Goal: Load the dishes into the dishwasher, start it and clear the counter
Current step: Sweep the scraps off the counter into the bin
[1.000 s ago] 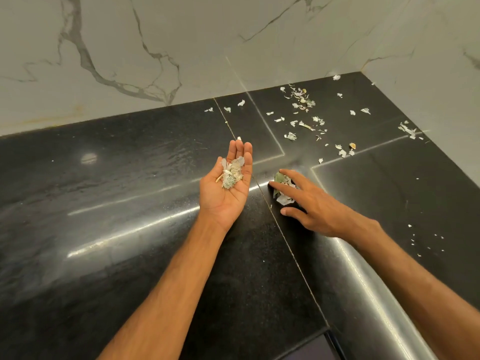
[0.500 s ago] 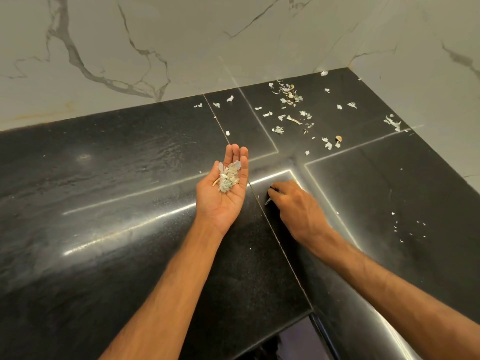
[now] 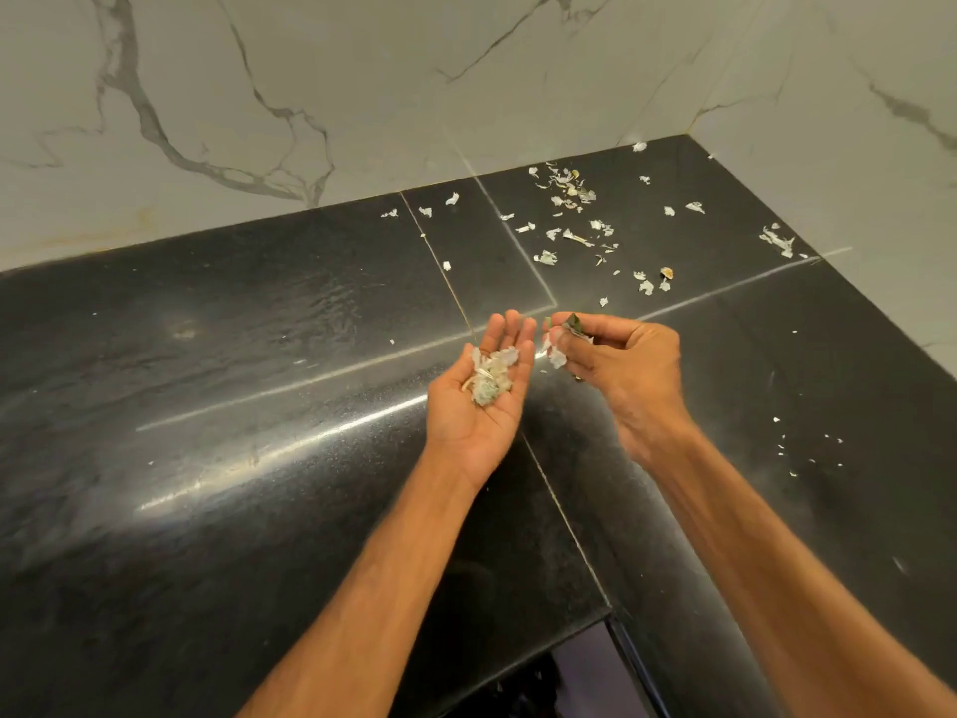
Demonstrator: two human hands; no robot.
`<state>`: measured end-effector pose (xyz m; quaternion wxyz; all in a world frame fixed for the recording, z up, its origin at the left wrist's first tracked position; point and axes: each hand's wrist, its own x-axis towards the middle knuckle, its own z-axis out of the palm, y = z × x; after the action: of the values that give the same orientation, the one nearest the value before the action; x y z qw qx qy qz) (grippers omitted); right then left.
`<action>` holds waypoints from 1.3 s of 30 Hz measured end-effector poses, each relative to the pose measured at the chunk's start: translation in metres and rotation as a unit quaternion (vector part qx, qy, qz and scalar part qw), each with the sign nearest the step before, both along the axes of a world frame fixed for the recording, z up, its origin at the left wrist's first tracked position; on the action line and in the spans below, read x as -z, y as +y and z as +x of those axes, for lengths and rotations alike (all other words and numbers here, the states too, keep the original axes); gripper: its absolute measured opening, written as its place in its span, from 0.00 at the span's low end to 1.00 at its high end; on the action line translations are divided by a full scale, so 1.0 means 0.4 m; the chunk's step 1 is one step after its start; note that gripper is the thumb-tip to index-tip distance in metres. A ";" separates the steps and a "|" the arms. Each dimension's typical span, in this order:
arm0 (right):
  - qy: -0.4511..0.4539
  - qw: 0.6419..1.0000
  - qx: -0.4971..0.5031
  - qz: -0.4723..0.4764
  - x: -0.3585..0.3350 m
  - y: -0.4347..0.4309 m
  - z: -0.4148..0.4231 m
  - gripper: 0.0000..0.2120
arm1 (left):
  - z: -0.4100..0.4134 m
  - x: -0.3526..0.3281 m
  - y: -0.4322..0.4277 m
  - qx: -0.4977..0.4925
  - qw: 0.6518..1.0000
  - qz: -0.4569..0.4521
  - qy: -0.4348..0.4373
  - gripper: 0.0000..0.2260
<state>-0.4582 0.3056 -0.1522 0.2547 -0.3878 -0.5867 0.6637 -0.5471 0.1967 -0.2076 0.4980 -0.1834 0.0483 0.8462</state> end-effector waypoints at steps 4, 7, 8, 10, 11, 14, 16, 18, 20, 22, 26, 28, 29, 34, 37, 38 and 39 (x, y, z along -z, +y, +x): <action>0.010 0.998 0.011 0.057 0.011 -0.040 0.003 0.11 | 0.050 -0.015 0.039 0.020 1.000 -0.008 0.013 0.18; -0.010 0.989 0.042 0.139 0.034 -0.048 0.012 0.11 | 0.066 -0.020 0.057 0.023 0.999 -0.011 0.022 0.18; -0.010 0.986 0.047 0.157 0.037 -0.052 0.015 0.12 | 0.069 -0.020 0.060 0.024 0.999 -0.009 0.025 0.18; -0.018 0.981 0.051 0.188 0.041 -0.067 0.021 0.13 | 0.074 -0.017 0.066 0.026 0.999 -0.001 0.026 0.18; -0.023 0.979 0.048 0.199 0.043 -0.077 0.024 0.15 | 0.077 -0.015 0.069 0.027 0.999 0.003 0.026 0.18; -0.028 0.979 0.042 0.198 0.054 -0.108 0.029 0.22 | 0.082 -0.012 0.081 0.025 0.999 0.006 0.027 0.18; -0.019 0.981 0.043 0.190 0.064 -0.123 0.028 0.27 | 0.082 -0.011 0.091 0.016 1.000 0.008 0.021 0.18; -0.011 0.981 0.043 0.188 0.070 -0.131 0.025 0.32 | 0.083 -0.015 0.098 0.008 1.000 0.007 0.020 0.17; 0.006 0.983 0.046 0.177 0.066 -0.140 0.023 0.33 | 0.084 -0.021 0.104 0.003 1.000 0.008 0.018 0.17; 0.023 0.983 0.061 0.174 0.055 -0.147 0.021 0.32 | 0.081 -0.022 0.108 0.000 1.000 0.015 0.011 0.17; 0.028 0.963 0.126 0.238 0.040 -0.147 0.023 0.21 | 0.072 -0.017 0.111 0.005 1.000 0.019 0.003 0.17; 0.013 0.948 0.144 0.284 0.038 -0.136 0.025 0.15 | 0.071 -0.016 0.109 0.004 1.000 0.021 -0.001 0.16; 0.005 0.943 0.148 0.299 0.038 -0.130 0.025 0.14 | 0.071 -0.017 0.108 0.003 1.000 0.025 -0.003 0.16; -0.006 0.934 0.172 0.312 0.031 -0.098 0.031 0.09 | 0.064 -0.017 0.103 -0.006 0.997 0.059 -0.045 0.16; -0.006 0.939 0.206 0.276 0.055 -0.055 0.049 0.07 | 0.052 -0.013 0.101 -0.019 0.996 0.056 -0.066 0.17; -0.002 0.944 0.219 0.249 0.068 -0.035 0.060 0.06 | 0.048 -0.012 0.099 -0.023 0.996 0.051 -0.069 0.18; -0.006 0.947 0.228 0.226 0.082 -0.016 0.076 0.07 | 0.043 -0.010 0.097 -0.025 0.996 0.049 -0.072 0.18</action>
<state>-0.4278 0.2994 -0.1848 0.4769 -0.4477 -0.6186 0.4353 -0.5300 0.2356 -0.2035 0.4871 -0.2202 -0.0337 0.8444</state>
